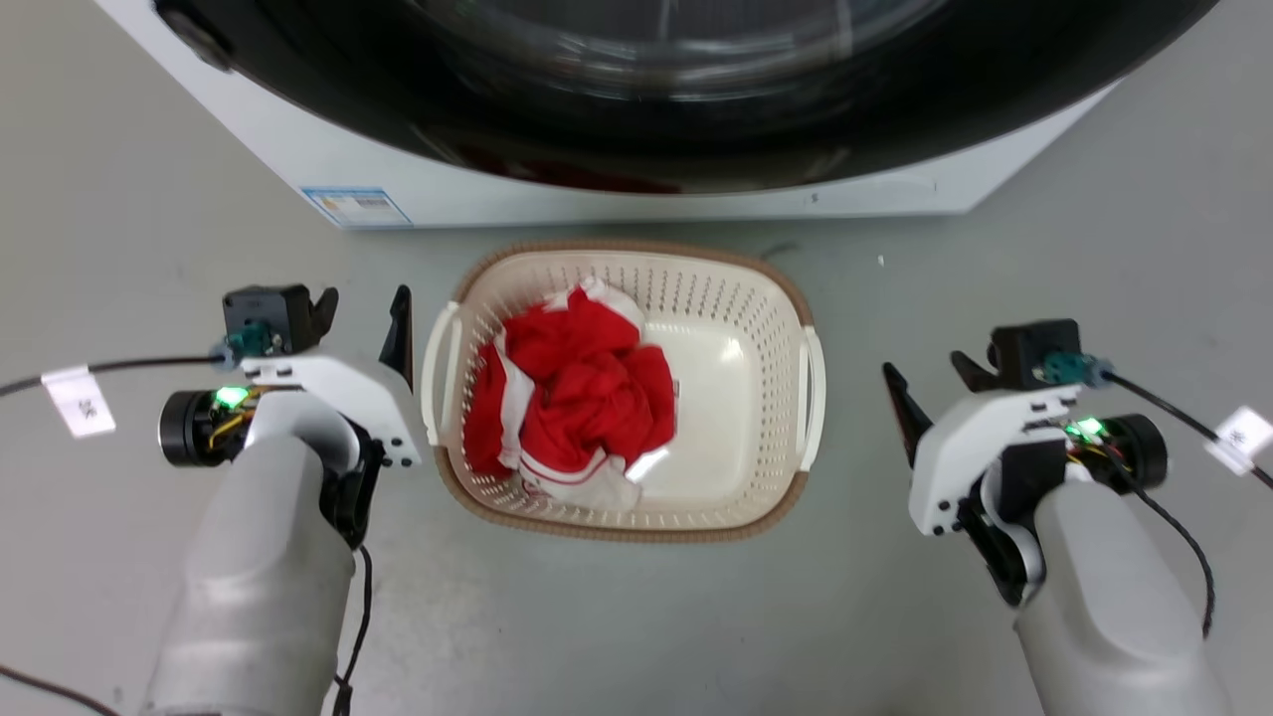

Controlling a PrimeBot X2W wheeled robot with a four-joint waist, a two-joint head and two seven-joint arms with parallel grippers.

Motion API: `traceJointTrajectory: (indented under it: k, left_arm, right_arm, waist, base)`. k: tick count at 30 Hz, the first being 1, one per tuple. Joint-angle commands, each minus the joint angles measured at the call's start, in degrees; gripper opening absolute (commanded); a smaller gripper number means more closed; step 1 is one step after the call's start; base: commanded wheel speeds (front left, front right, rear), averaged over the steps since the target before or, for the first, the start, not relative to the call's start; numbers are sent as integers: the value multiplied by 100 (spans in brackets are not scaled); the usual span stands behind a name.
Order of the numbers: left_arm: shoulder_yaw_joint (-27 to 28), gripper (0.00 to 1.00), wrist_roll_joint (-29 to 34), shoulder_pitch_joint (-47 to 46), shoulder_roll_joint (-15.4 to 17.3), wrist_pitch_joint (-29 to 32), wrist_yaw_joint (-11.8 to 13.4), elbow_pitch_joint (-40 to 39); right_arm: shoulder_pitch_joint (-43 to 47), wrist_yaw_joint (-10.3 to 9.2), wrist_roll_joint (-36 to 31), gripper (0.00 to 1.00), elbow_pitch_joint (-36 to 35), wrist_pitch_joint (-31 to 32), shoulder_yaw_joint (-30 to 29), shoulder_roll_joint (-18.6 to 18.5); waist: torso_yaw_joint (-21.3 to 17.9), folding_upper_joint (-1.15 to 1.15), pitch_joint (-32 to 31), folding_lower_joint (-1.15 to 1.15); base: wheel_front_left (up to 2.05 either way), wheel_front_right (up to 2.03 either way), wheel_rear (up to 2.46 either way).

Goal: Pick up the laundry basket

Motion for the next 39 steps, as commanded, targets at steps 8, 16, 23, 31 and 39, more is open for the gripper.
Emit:
traceJointTrajectory:
  k: [8,16,23,31,39]
  left_arm:
    - [-355,100,-338,-876,148,552,-54,790]
    - [-1034,100,-1025,-1388,411,1294,-51,1015]
    - [-1550,100,-1612,-1738,681,2162,-52,1048]
    - [-1937,100,-2021,-2080,943,2771,-52,1131]
    - [-2218,100,-2262,-2289,1014,2965,-53,1189]
  right_arm:
    - [-970,-4,561,100,914,404,566,10]
    - [-1738,-4,1408,100,1666,786,1257,11]
    - [-2286,-4,1937,100,2166,1057,1782,11]
    - [-2845,-4,2469,100,2558,1228,2334,10]
    - [-3250,-4,2918,100,2870,1312,2814,10]
  waist:
    - [-202,0,905,-1]
    - [-296,0,1419,-1]
    - [-312,0,1777,-1]
    - [-351,0,2093,-1]
    - [-335,0,2304,-1]
  base:
    - [0,0,0]
    - [0,0,0]
    - [0,0,0]
    - [0,0,0]
    - [0,0,0]
